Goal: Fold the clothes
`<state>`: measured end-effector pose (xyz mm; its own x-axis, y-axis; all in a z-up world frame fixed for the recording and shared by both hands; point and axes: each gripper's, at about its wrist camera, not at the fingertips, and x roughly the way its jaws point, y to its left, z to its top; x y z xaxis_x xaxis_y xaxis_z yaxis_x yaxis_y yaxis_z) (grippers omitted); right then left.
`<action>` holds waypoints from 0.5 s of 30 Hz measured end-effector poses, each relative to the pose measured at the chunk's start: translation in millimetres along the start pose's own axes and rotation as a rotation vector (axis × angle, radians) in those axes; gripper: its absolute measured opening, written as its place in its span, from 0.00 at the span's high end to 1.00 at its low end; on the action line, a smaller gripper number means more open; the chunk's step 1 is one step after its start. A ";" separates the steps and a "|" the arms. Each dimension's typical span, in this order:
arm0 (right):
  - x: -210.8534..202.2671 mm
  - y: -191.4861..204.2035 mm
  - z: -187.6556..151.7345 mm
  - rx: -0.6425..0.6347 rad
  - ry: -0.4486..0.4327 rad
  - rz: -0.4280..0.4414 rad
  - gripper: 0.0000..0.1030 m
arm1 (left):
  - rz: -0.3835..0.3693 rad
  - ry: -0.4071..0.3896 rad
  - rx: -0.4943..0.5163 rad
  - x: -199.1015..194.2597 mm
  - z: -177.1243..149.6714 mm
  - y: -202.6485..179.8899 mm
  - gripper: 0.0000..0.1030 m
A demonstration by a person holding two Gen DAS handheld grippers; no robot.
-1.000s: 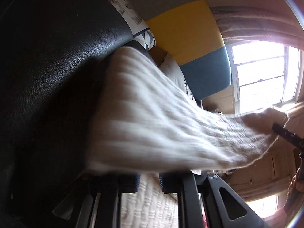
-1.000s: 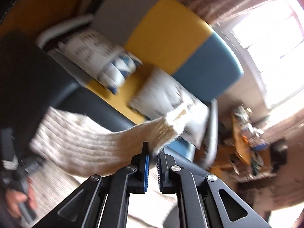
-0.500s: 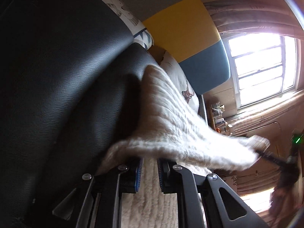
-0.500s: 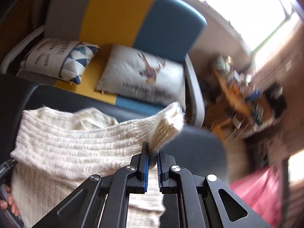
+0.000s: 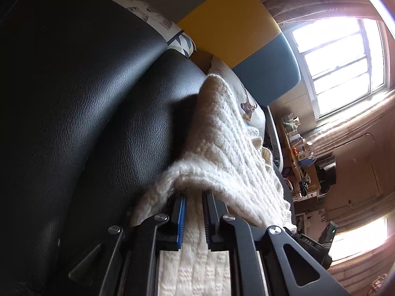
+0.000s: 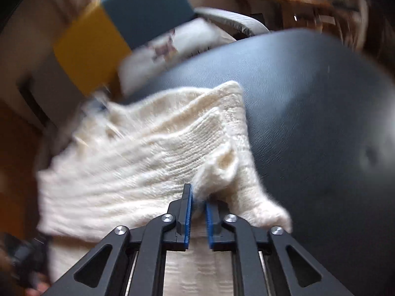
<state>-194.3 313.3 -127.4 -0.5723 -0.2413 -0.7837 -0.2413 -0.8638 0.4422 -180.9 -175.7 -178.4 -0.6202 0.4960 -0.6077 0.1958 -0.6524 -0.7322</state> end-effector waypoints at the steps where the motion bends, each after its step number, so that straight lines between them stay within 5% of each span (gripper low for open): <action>1: -2.2 -10.5 -2.0 0.061 -0.014 0.070 0.81 | -0.002 0.001 -0.001 -2.0 -1.0 -0.6 0.88; 5: -3.2 -39.2 -5.7 0.241 -0.066 0.247 0.79 | -0.028 0.000 -0.012 -12.3 -7.6 -4.4 0.86; 8: 0.9 -36.5 -6.6 0.245 -0.080 0.276 0.79 | -0.081 -0.016 -0.037 -21.3 -11.2 -6.2 0.85; 15: -0.1 13.6 12.4 -0.063 -0.067 0.120 0.83 | -0.164 -0.031 -0.183 -35.7 -13.3 7.0 0.80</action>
<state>-207.2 307.1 -115.9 -0.6459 -0.3160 -0.6949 -0.1198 -0.8571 0.5010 -147.3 -190.4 -165.9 -0.6773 0.5673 -0.4685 0.2231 -0.4484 -0.8655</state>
